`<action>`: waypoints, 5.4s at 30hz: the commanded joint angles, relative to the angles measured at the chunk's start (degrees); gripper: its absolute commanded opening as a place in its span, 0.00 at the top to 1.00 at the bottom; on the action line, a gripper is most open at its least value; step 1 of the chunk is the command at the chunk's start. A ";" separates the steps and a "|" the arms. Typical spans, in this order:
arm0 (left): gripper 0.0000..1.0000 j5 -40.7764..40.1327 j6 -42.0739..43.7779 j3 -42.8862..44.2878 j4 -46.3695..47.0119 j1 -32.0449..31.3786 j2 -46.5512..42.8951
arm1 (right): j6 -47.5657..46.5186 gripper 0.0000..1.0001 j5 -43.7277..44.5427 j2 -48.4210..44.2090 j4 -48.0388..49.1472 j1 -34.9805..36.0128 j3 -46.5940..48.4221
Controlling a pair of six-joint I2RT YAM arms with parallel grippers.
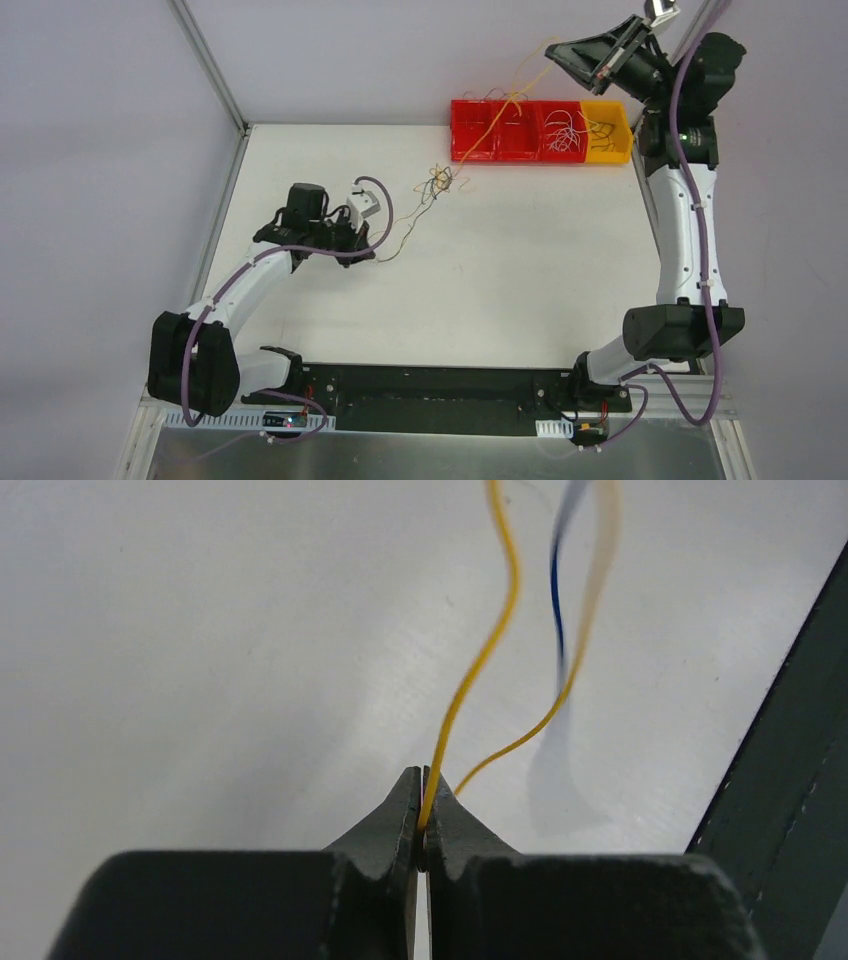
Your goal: Untangle the cables
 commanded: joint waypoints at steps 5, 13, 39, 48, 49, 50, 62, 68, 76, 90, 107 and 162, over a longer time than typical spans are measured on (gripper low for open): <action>1.00 -4.42 19.04 -2.76 -16.65 7.93 -5.61 | 3.74 1.00 2.33 1.02 0.65 -11.20 5.00; 1.00 -6.34 32.00 -0.40 -27.45 22.49 -2.73 | 3.84 1.00 0.18 2.42 -0.54 -17.69 6.69; 1.00 8.52 21.02 20.27 -36.85 33.26 -4.53 | -13.42 1.00 -7.73 -6.12 -14.61 -6.82 -9.52; 1.00 9.40 -2.74 34.71 -31.93 18.87 -0.97 | -52.96 0.36 3.70 -4.01 -50.89 12.10 -17.72; 1.00 9.60 -4.65 36.10 -31.70 17.40 -0.20 | -55.52 0.26 5.48 -3.66 -52.24 13.78 -17.09; 1.00 9.83 -6.41 37.26 -31.40 16.70 0.50 | -57.37 0.20 7.12 -3.58 -52.43 15.24 -16.51; 1.00 6.11 -14.28 41.54 -27.96 -2.53 5.28 | -69.27 0.01 8.41 -2.92 -40.25 31.81 -5.95; 1.00 8.86 -18.21 45.40 -25.93 -7.30 7.76 | -68.21 0.03 6.81 0.46 -38.37 37.41 -6.80; 1.00 14.43 -18.98 46.39 -24.66 -8.01 6.88 | -68.89 0.17 8.37 1.79 -36.62 38.93 -9.09; 0.39 5.95 -27.85 42.70 -17.42 -1.59 3.37 | -67.45 1.00 9.01 -0.96 -38.22 33.66 -7.89; 0.01 -5.52 -28.25 30.89 -14.25 10.76 -0.96 | -56.57 1.00 21.56 25.19 -20.79 7.71 23.50; 0.01 -5.09 -24.59 22.45 -14.25 14.90 1.69 | -49.16 1.00 39.03 58.92 16.35 14.27 28.57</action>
